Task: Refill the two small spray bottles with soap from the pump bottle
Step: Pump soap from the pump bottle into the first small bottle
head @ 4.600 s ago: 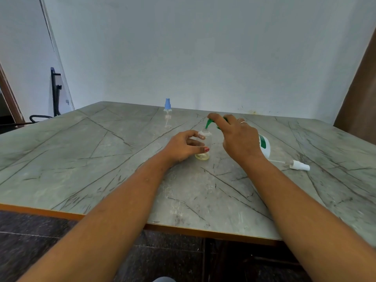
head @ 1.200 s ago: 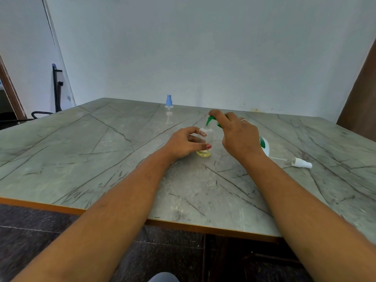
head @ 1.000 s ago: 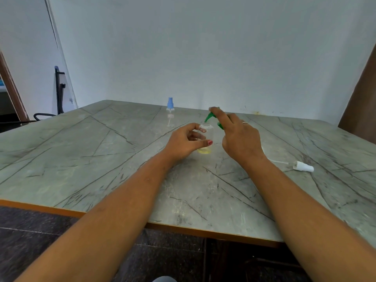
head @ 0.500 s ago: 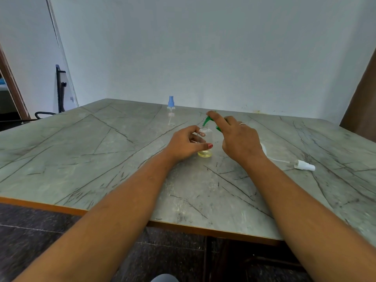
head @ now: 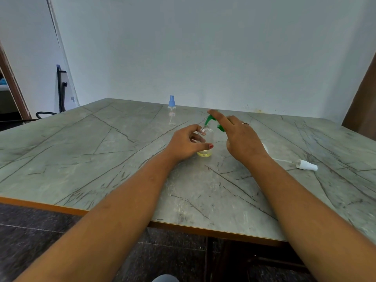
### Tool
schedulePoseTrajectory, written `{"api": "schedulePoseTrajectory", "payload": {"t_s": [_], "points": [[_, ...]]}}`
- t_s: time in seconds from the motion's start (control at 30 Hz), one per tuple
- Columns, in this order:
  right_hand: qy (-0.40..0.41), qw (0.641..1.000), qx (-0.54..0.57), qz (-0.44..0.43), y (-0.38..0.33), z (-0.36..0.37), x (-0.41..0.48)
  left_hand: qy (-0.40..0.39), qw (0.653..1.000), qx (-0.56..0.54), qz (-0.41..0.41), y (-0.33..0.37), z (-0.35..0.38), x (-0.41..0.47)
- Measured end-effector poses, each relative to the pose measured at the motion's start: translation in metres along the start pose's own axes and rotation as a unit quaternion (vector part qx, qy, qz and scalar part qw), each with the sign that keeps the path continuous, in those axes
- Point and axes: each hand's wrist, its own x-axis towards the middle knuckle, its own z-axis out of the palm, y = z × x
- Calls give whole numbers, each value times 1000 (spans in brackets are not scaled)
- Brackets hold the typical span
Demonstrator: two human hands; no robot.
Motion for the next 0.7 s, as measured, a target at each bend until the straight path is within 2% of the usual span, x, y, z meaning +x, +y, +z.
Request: {"api": "schedulePoseTrajectory", "payload": {"t_s": [0.27,0.7], "points": [[28,999,24,26,4,-2,0,119,988,34,87,-3,-8,5],[58,996,62,32,0,-3,0,82,994,14,75,3,1,2]]}}
